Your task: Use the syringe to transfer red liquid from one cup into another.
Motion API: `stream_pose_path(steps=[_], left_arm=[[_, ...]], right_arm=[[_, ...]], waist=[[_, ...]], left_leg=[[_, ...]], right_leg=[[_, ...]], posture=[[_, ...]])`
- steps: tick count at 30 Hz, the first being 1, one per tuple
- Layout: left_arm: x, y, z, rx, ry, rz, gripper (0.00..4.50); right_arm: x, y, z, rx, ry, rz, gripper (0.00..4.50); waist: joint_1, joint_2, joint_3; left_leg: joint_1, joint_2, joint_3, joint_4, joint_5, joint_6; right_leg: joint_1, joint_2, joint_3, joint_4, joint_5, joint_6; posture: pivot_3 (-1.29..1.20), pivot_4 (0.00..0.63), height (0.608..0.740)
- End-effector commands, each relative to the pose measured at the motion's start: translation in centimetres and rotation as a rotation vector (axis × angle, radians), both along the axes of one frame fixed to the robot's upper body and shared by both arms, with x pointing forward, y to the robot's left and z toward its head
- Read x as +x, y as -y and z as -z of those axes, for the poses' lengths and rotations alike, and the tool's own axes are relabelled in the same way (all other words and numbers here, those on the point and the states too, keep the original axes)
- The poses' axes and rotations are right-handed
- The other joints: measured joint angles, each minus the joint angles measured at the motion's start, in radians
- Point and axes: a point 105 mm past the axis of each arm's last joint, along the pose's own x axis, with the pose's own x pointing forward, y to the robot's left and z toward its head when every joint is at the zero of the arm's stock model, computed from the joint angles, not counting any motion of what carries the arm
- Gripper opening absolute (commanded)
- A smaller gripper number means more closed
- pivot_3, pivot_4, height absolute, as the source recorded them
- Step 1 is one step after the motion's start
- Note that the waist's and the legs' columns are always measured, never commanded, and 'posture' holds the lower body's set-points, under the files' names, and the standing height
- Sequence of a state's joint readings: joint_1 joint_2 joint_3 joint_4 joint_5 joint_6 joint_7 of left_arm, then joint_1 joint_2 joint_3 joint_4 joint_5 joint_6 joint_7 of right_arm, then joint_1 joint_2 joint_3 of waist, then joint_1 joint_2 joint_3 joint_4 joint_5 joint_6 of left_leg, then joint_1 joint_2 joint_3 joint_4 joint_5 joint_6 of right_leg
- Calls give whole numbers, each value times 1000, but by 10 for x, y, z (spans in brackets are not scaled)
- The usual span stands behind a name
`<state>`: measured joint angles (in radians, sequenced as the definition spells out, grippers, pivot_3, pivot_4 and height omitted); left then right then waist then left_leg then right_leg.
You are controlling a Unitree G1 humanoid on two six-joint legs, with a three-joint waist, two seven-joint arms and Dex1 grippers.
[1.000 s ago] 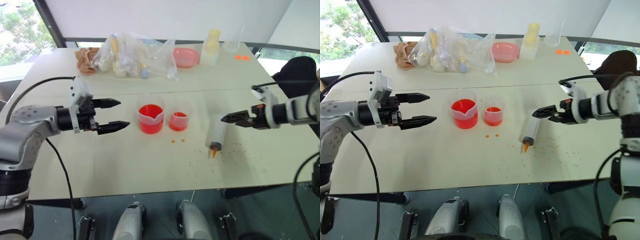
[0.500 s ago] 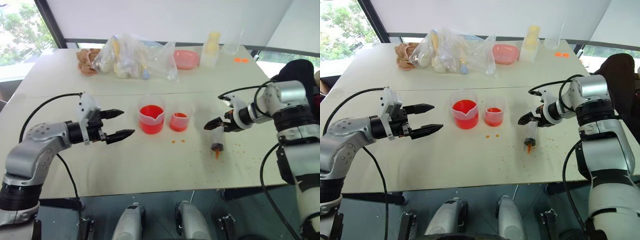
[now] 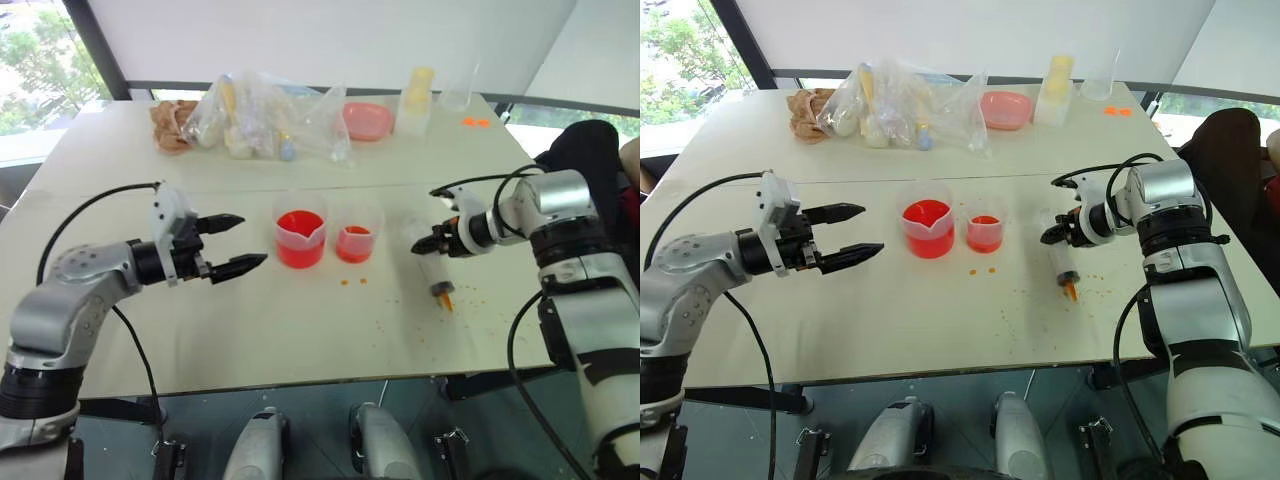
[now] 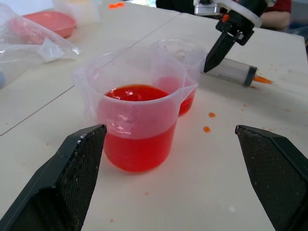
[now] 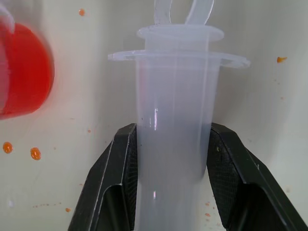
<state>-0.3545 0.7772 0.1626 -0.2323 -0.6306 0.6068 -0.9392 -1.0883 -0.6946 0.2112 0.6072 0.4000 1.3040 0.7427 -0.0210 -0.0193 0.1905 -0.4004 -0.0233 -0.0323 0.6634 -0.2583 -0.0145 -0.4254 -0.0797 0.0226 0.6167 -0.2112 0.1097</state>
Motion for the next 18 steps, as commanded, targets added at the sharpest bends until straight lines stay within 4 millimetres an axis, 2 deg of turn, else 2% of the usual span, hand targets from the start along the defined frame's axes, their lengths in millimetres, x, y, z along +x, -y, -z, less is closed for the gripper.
stream_pose_path(steps=[1, 2, 5, 7, 8, 9, 11, 13, 18], left_arm=[[8, -19, -33, -58, 67, -28, 4500], [12, -22, -37, -68, 72, -35, 4500], [21, -30, -43, -76, 75, -43, 4500], [26, -31, -42, -16, 79, -38, 4500], [27, -31, -42, 2, 80, -36, 4500], [31, -35, -43, 9, 83, -44, 4500], [42, -42, -52, 14, 123, -79, 4500], [51, -45, -65, 32, 176, -102, 4500], [57, -49, -87, 30, 253, -117, 4500]], right_arm=[[-2, -32, -117, -45, 573, -314, 1466], [-6, -37, -137, -35, 669, -338, 1466], [-15, -52, -164, 16, 792, -373, 1466], [-27, -74, -190, 63, 992, -436, 1466], [-30, -79, -196, 79, 1047, -446, 1466], [-35, -92, -202, 113, 1124, -469, 1466], [-46, -125, -211, 375, 1235, -457, 1466], [-54, -151, -198, 555, 1300, -439, 1466], [-50, -179, -168, 650, 1257, -407, 1466]], waist=[[1, 7, 4], [1, 7, 4], [-1, 7, 4], [-3, 6, 3], [-3, 6, 3], [-1, 6, 3], [-1, 5, 3], [1, 4, 2], [8, 5, 3]], left_leg=[[-5, 0, 0, 1, 0, 0], [-8, -1, 0, 1, 0, 0], [-8, 0, 0, -2, 0, 0], [-8, 0, 0, -3, 0, 0], [-8, 0, 0, -3, 0, 0], [-9, 0, 1, -3, 0, 0], [-9, 0, 1, -2, 0, 0], [-8, 1, 0, -2, 0, 0], [-9, -2, 0, -2, 0, 0]], right_leg=[[-5, 0, 0, 1, 3, 5], [-10, 0, 0, 2, 4, 8], [-11, 1, -1, 4, 4, 7], [-11, 1, -1, 2, 4, 7], [-11, 1, -1, 2, 4, 7], [-11, 1, 0, 1, 4, 7], [-11, 0, 0, 1, 4, 7], [-11, 1, 0, 2, 5, 7], [-12, -2, -1, 3, 5, 7]], posture=[[0, 150, 740], [0, 150, 740], [0, 150, 740], [0, 150, 740], [0, 150, 740], [0, 150, 740], [0, 150, 740], [0, 150, 740], [0, 150, 740]])
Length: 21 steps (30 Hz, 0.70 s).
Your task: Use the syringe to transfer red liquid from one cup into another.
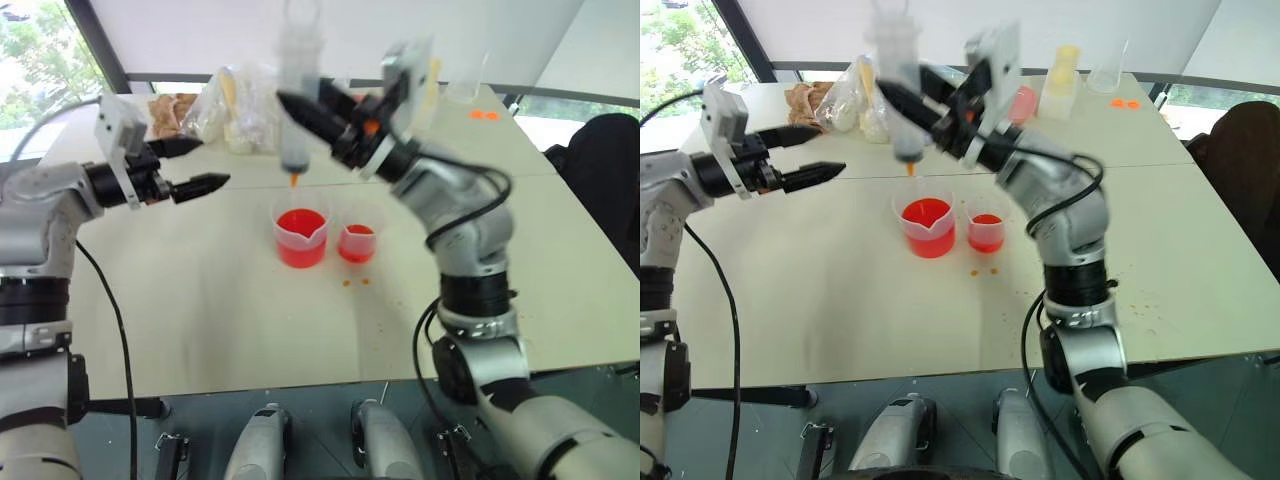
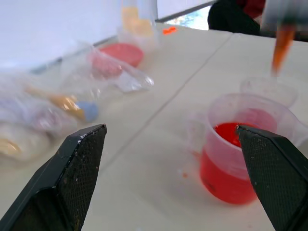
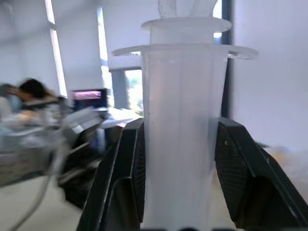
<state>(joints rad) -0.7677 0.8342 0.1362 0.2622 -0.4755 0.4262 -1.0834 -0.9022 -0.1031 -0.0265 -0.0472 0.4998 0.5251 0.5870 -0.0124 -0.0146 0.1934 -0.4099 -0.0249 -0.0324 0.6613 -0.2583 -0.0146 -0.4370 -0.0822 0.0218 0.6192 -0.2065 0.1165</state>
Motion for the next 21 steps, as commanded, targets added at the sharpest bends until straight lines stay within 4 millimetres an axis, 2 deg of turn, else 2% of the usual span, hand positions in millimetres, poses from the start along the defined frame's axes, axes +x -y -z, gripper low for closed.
stream_pose_path(steps=[1, 5, 9, 11, 15, 21], left_arm=[[0, -6, -22, 9, 90, -20, 4500], [-3, 2, -35, 6, 130, 13, 4500], [-9, 12, -51, -25, 155, 70, 4500], [-10, 21, -65, -57, 183, 114, 4500], [-7, 36, -84, -100, 229, 173, 4500], [5, 62, -95, -98, 270, 251, 4500]], right_arm=[[-1, 0, -12, 72, 76, 31, 1466], [4, -12, 11, 16, 78, 31, 1466], [11, -7, 30, -39, 71, 58, 1466], [13, -4, 38, -57, 59, 69, 1466], [14, -4, 47, -78, 49, 79, 1466], [15, -5, 53, -91, 46, 98, 1466]], waist=[[0, 0, 0], [-4, 0, 0], [-7, 0, 0], [-7, 0, 0], [-8, -1, 0], [-10, -1, 0]], left_leg=[[0, -1, 0, 0, 0, 0], [0, -1, 0, 1, 0, 0], [0, 0, -1, 0, 0, 0], [0, 0, 0, 0, 0, 0], [0, -1, 0, 1, 0, 0], [1, 0, 0, 1, 0, 0]], right_leg=[[1, 0, 0, -1, 0, 0], [2, 0, 0, -3, 0, 0], [1, 1, -1, -1, 0, 0], [1, 1, -1, -1, 0, 0], [1, 1, -1, 0, 0, 0], [1, 2, -1, 1, 0, 0]], posture=[[0, 150, 740], [0, 150, 740], [0, 150, 740], [0, 150, 740], [0, 150, 740], [0, 150, 740]])
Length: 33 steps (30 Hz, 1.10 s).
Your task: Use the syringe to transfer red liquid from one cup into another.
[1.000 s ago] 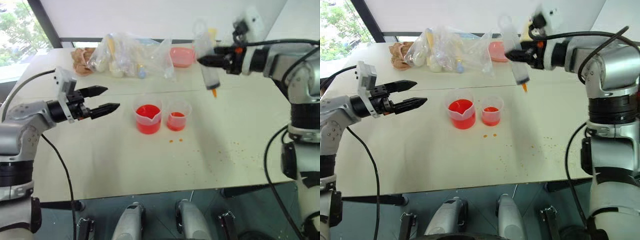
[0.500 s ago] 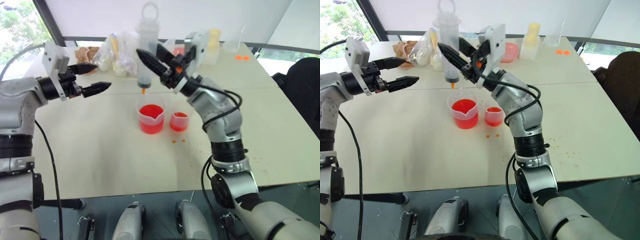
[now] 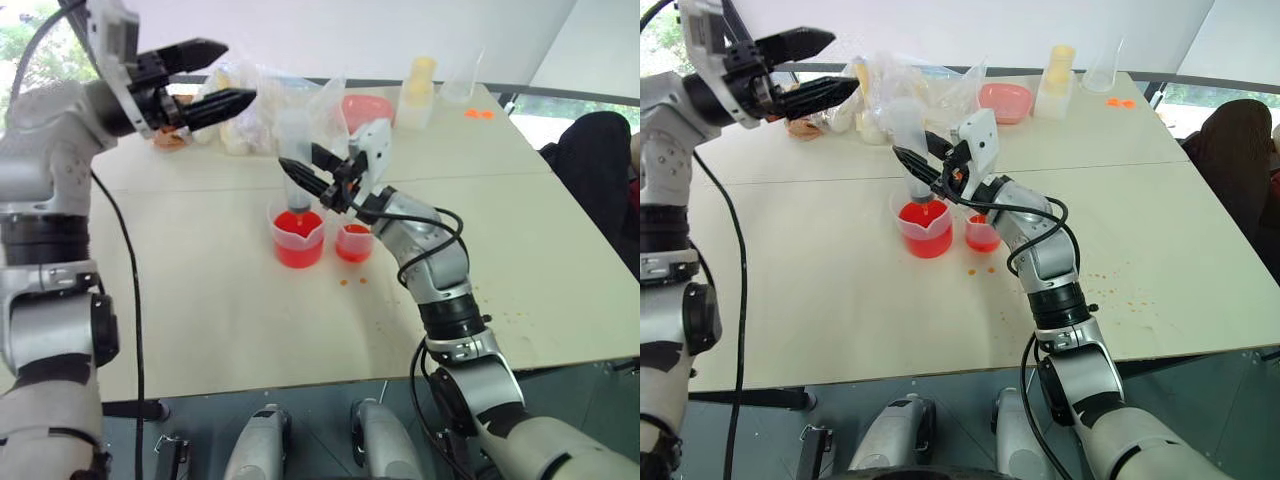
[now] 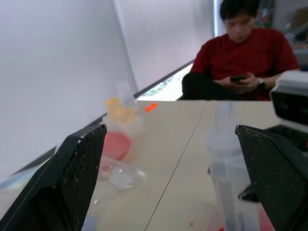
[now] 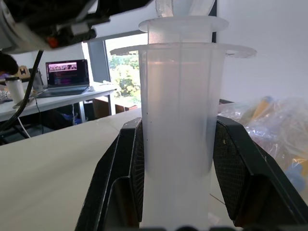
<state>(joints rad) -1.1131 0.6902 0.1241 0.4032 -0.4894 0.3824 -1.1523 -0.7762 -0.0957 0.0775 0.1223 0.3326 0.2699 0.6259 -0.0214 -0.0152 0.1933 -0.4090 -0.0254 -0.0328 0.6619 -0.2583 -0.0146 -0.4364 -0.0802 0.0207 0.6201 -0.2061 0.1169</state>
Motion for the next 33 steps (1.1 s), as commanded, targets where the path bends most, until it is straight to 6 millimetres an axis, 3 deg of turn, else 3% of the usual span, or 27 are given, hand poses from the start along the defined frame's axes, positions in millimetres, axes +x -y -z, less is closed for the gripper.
stream_pose_path(steps=[1, 15, 26, 30, 33], left_arm=[[2, 8, -12, 19, 62, 17, 4500], [20, 33, 7, 120, 77, 60, 4500], [34, 49, 5, 156, 161, 4, 4500], [32, 52, 7, 165, 166, 28, 3366], [31, 52, 7, 167, 164, 38, 2104]], right_arm=[[-6, -3, -11, 20, 58, -2, 1466], [-4, -1, -9, 31, 58, 50, 1466], [-10, -10, -7, 12, 72, 26, 1466], [-11, -13, -2, 6, 62, 15, 1466], [-13, -21, 3, 6, 46, -3, 1466]], waist=[[0, 0, 0], [-1, 0, 0], [-1, 0, 0], [-2, 0, 0], [-2, 0, 0]], left_leg=[[0, 0, 0, 0, 0, 0], [0, 0, 0, 0, 0, 0], [0, 0, 0, 0, 0, 0], [0, 0, 0, 0, 0, 0], [0, 0, 0, 0, 0, 0]], right_leg=[[0, 0, 0, 0, 0, 0], [0, 0, 0, 1, 0, 0], [0, 0, 0, 1, 0, 0], [-1, 0, 0, 2, 0, 0], [-1, 0, 0, 5, 0, 0]], posture=[[0, 150, 740], [0, 150, 740], [0, 150, 740], [0, 150, 740], [0, 150, 740]])
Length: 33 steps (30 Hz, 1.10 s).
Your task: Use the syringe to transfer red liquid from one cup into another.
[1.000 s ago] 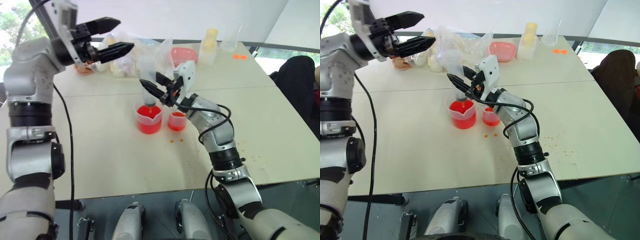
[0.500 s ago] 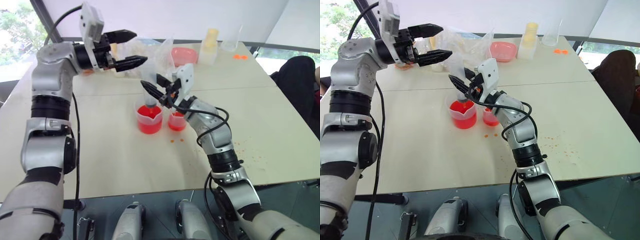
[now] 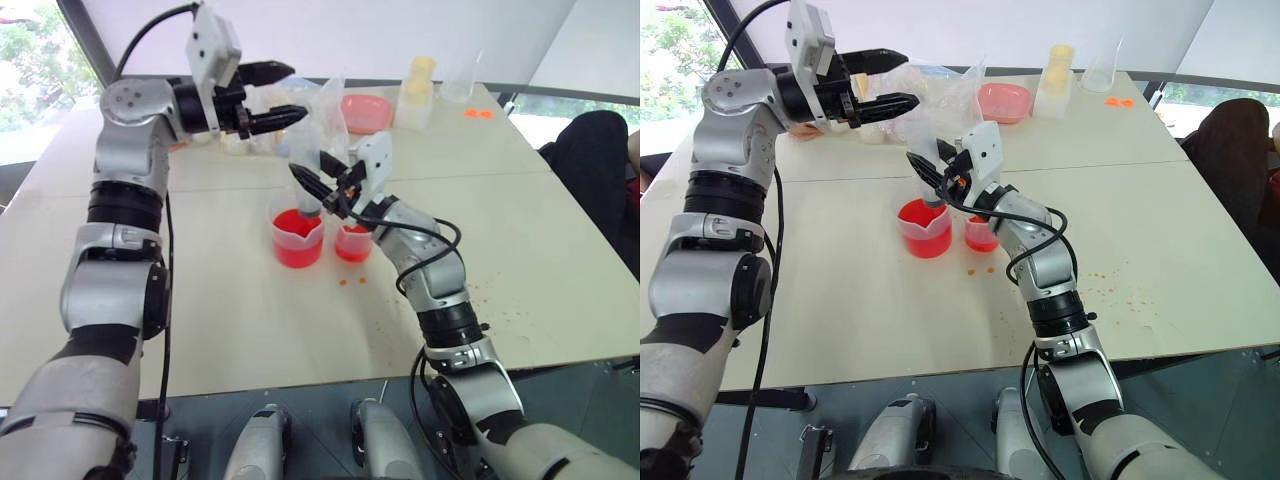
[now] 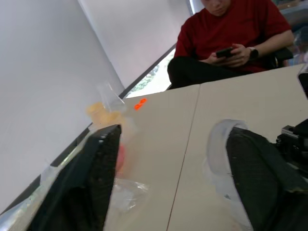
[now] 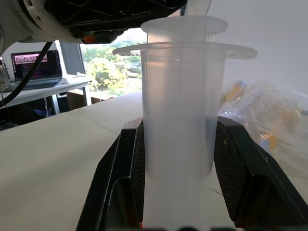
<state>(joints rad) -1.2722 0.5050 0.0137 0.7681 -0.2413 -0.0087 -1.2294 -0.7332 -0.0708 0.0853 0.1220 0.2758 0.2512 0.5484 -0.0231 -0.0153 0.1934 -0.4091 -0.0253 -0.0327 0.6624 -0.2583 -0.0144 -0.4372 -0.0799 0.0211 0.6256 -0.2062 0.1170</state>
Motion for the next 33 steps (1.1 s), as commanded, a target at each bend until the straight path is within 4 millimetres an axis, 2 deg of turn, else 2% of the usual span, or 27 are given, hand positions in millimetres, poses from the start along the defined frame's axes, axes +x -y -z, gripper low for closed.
stream_pose_path(steps=[1, 5, 6, 9, 14, 21, 33], left_arm=[[-3, -1, -17, -13, 57, -6, 1759], [-8, 1, -11, 10, 33, 32, 150], [-9, 1, -10, 13, 28, 38, 52], [-12, 0, -5, 35, 5, 58, 52], [-18, -2, -9, 36, 5, 73, 52], [-7, -16, -23, 89, 98, -47, 52], [-3, -22, -56, -31, 184, -96, 52]], right_arm=[[-19, -26, -9, 9, 68, -104, 1466], [-23, -37, -3, 18, 49, -127, 1466], [-24, -39, -2, 19, 46, -131, 1466], [-27, -44, 3, 22, 32, -144, 1466], [-32, -52, 10, 17, 21, -165, 1466], [-36, -58, 20, 4, 1, -183, 1466], [-34, -59, 30, -5, -14, -175, 1466]], waist=[[0, 0, 0], [0, 0, 0], [-1, 0, 0], [-4, 0, 0], [-15, 0, 0], [-21, 0, 0], [-21, 0, 0]], left_leg=[[0, 0, 0, 0, 0, 0], [0, 0, 0, 0, 0, 0], [0, 0, 0, 0, 0, 0], [0, 0, 0, 0, 0, 0], [0, 0, 0, 0, 0, 0], [0, 0, 0, 1, 0, 0], [0, 0, 0, 1, 0, 0]], right_leg=[[0, 0, 0, 0, 0, 0], [-1, 0, 0, 1, 0, 0], [-1, 0, 0, 1, 0, 0], [-1, 0, 0, 2, 0, 0], [-1, 0, 1, 3, 0, 0], [-1, 0, 0, 3, 0, 0], [-2, 0, 1, 3, 0, 0]], posture=[[0, 150, 740], [0, 150, 740], [0, 150, 740], [0, 150, 740], [0, 150, 740], [0, 150, 740], [0, 150, 740]])
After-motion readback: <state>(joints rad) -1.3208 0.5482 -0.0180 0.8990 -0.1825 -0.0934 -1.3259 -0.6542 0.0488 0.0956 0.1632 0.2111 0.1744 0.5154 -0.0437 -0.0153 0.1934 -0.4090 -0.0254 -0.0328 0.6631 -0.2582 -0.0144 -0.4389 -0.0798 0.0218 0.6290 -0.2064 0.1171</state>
